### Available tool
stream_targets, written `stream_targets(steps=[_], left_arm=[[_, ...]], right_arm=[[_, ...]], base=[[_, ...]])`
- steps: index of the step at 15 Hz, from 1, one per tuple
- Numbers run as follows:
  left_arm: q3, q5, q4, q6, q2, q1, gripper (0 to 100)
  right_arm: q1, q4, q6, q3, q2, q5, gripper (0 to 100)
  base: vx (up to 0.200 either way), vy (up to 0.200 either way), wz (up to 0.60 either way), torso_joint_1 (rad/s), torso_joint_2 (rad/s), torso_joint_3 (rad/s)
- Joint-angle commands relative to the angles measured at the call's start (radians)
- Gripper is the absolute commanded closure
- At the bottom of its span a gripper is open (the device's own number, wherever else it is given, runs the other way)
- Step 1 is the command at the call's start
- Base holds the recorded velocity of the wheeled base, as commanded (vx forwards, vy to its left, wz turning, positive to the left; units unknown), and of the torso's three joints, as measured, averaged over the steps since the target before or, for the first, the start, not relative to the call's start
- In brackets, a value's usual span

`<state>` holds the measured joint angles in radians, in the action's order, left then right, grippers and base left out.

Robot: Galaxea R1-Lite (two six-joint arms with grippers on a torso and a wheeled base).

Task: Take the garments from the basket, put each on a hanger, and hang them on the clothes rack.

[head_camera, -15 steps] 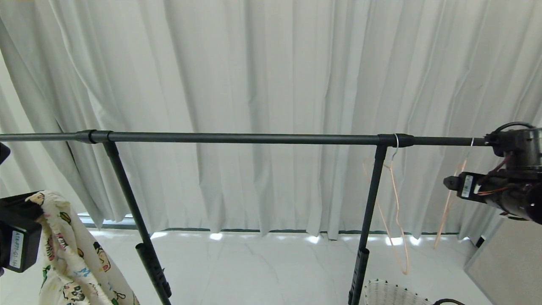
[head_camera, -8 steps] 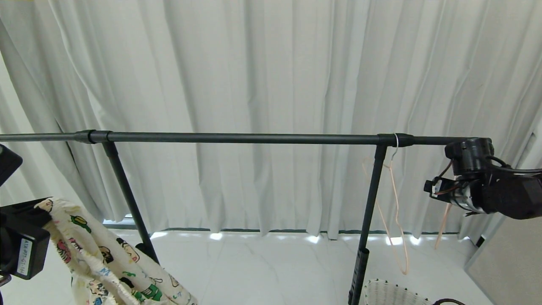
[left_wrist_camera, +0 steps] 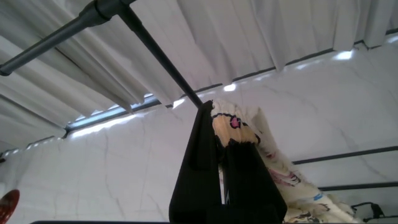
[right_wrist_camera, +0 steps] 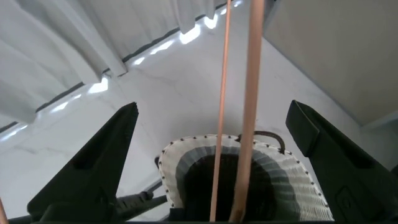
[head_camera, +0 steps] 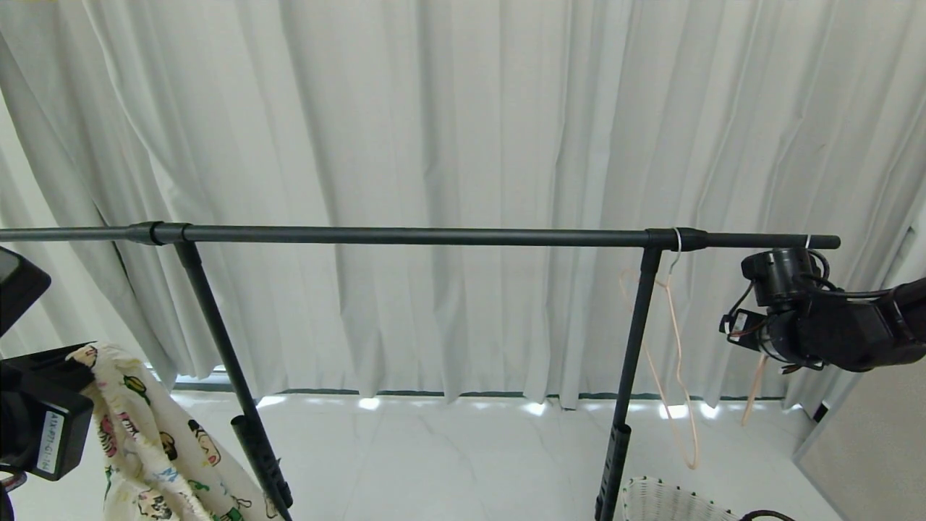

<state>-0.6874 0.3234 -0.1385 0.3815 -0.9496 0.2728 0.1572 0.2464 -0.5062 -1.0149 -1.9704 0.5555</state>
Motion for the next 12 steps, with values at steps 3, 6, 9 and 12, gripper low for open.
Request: stream_targets(steps=[3,6,9,12], left_arm=[[0.000,0.000,0.000,0.000,-0.003,0.000,100],[0.000,0.000,0.000,0.000,-0.001,0.000,100],[-0.001,0.000,0.000,0.000,-0.001,0.000,100],[-0.001,0.000,0.000,0.000,-0.001,0.000,100]], right_arm=[[0.001,-0.006,0.001,0.001,0.005,0.000,100],[0.002,-0.048,0.001,0.001,0.018,0.000,100],[0.002,-0.088,0.000,0.002,0.050,0.000,100],[0.007,-0.137,0.009,0.009,0.110,-0.013,100]], base=[[0.000,0.000,0.00,0.000,0.00,0.000],[0.000,0.000,0.00,0.000,0.00,0.000],[0.000,0.000,0.00,0.000,0.00,0.000],[0.000,0.000,0.00,0.000,0.00,0.000]])
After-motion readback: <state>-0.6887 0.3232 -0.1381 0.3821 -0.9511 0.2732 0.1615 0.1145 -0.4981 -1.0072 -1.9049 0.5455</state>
